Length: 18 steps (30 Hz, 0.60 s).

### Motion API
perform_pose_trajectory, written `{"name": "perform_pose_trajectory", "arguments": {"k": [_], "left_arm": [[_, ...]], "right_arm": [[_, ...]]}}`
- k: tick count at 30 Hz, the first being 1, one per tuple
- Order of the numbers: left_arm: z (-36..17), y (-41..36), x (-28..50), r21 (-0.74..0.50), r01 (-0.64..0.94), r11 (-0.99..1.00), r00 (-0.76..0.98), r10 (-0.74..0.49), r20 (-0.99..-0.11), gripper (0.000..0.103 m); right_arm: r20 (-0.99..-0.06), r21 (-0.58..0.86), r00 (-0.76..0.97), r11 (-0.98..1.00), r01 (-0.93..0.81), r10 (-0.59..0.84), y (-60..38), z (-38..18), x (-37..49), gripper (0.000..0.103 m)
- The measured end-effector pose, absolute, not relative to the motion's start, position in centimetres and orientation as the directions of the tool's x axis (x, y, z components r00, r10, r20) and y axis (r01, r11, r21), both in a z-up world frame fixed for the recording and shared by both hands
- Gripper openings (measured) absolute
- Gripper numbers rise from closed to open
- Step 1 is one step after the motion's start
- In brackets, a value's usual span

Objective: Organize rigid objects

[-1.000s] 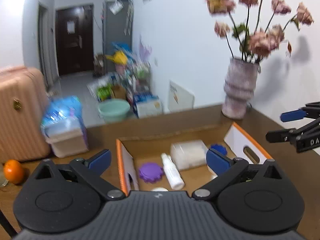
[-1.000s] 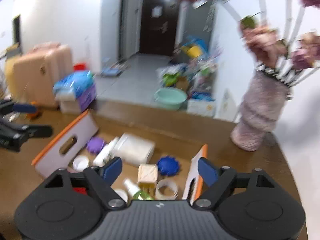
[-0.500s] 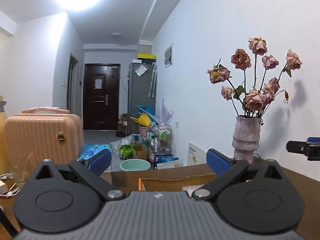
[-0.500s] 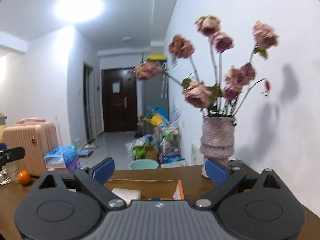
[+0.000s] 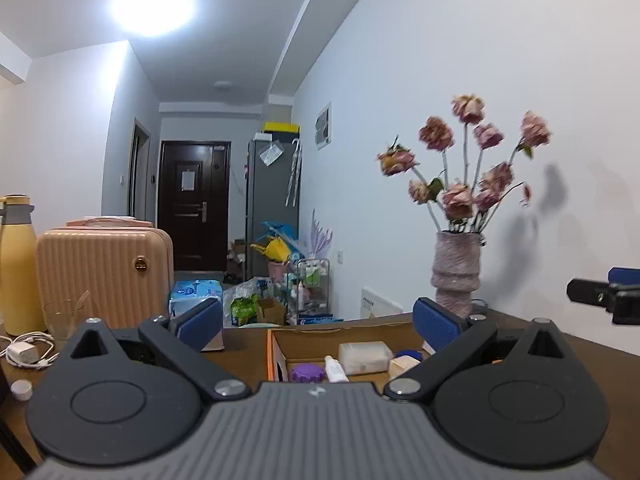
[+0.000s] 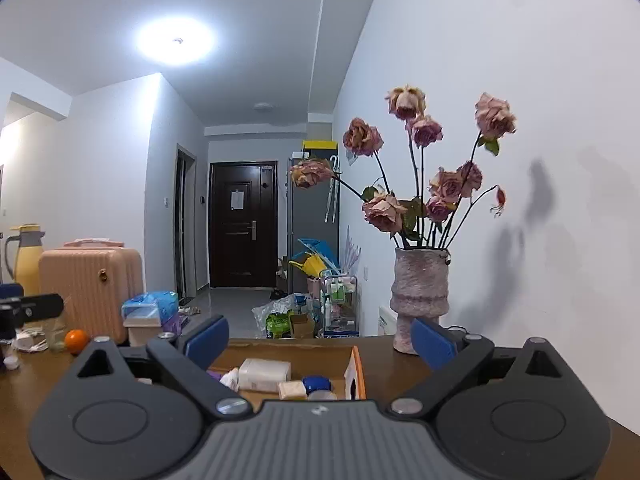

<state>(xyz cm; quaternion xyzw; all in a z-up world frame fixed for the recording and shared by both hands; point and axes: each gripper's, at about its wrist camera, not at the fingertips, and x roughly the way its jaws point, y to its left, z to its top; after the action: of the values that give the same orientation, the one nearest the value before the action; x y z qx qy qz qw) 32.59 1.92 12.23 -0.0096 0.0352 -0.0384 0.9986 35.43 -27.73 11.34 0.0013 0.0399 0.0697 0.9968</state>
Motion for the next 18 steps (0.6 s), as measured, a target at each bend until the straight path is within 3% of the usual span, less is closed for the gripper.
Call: {"name": "perform_pose_trajectory", "arguments": {"k": [5,9,18], "left_arm": [[10.8,3.1,26.3,-0.058,0.147,0.987,0.987,-0.151,-0.060,0.103],[8.8,3.6,21.5,0.001,0.149,0.989,0.981,-0.147,-0.126,0.103],[4.1,3.4,9.2,0.105,0.130,0.986,0.985,-0.116,-0.127,0.103]], "right_arm": [[-0.070,-0.088,0.984,0.982,-0.169,0.163,-27.6,9.8,29.1,0.102],[-0.091,-0.078,0.977,0.977,-0.198,0.190,-27.4,8.3,23.6,0.103],[-0.232,-0.177,0.949,0.950,-0.256,0.212,-24.0,5.5,12.8,0.103]]}}
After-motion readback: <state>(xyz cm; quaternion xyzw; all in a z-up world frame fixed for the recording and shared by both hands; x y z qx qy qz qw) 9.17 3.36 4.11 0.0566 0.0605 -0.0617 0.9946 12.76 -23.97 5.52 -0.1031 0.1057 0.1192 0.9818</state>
